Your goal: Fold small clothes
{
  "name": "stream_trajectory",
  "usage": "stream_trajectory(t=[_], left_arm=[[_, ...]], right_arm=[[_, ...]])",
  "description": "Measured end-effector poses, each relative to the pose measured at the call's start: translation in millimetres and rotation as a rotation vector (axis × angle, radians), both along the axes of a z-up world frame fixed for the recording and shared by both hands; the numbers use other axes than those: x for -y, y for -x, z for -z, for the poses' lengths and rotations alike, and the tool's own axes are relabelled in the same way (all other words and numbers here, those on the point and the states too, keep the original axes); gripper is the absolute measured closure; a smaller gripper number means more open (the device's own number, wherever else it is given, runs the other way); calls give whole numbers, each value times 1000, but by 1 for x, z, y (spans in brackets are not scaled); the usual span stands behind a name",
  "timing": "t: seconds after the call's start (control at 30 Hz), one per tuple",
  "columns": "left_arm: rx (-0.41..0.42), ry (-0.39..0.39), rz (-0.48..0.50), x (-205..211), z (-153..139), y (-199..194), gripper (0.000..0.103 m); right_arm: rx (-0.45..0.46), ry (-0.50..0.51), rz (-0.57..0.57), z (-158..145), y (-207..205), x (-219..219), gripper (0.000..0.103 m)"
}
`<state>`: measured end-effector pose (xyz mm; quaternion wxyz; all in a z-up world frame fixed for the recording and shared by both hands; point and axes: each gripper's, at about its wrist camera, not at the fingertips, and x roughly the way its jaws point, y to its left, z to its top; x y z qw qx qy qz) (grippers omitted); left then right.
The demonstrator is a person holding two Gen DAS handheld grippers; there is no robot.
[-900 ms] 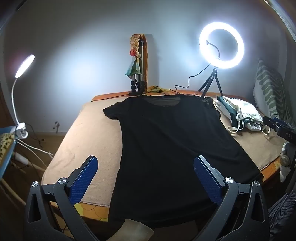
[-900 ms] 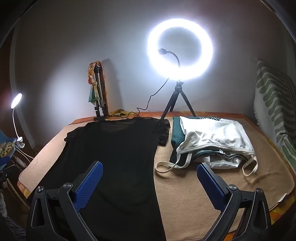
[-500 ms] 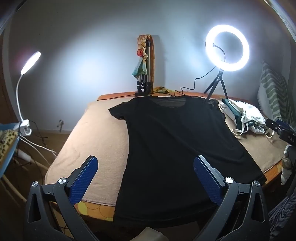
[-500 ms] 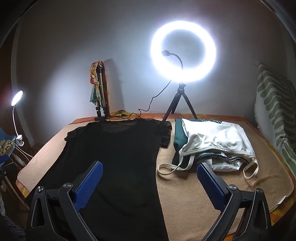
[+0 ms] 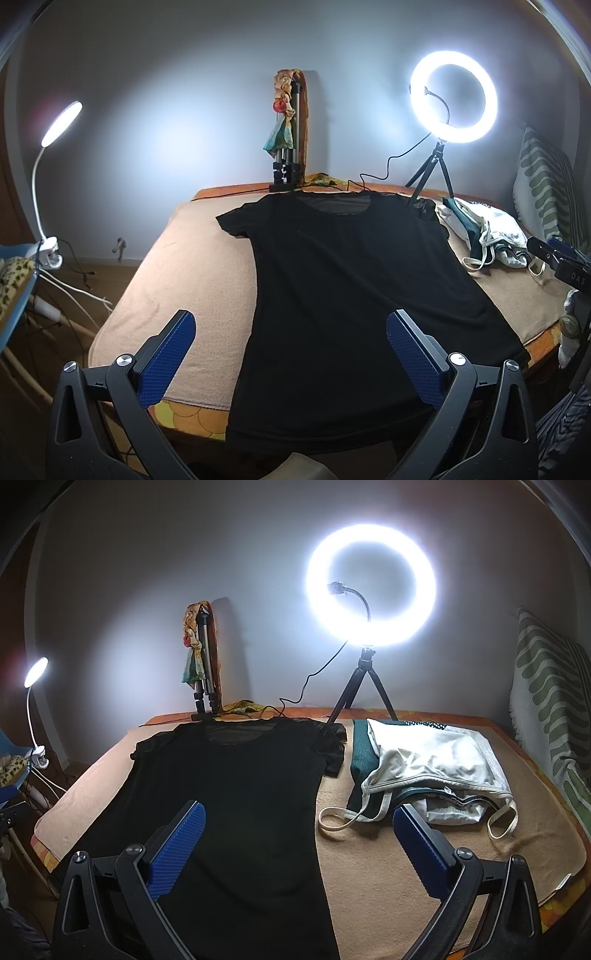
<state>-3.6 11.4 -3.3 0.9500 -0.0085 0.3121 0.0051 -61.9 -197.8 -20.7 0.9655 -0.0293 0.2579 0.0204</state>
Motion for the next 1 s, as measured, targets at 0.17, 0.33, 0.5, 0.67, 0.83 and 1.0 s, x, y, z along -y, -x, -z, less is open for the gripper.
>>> stream_trajectory(t=[0.17, 0.33, 0.5, 0.67, 0.83, 1.0], left_arm=[[3, 0, 1, 0, -2, 0, 0], [4, -1, -2, 2, -2, 1, 0], [3, 0, -2, 2, -3, 1, 0], [3, 1, -1, 3, -4, 1, 0], [4, 0, 1, 4, -5, 1, 0], [4, 1, -1, 4, -6, 1, 0]], right_arm=[[-2, -3, -1, -3, -3, 1, 0], [2, -2, -1, -2, 0, 1, 0], [2, -2, -2, -2, -1, 1, 0], [4, -2, -1, -1, -1, 1, 0], [4, -1, -2, -1, -1, 1, 0], [5, 0, -3, -3, -2, -1, 0]])
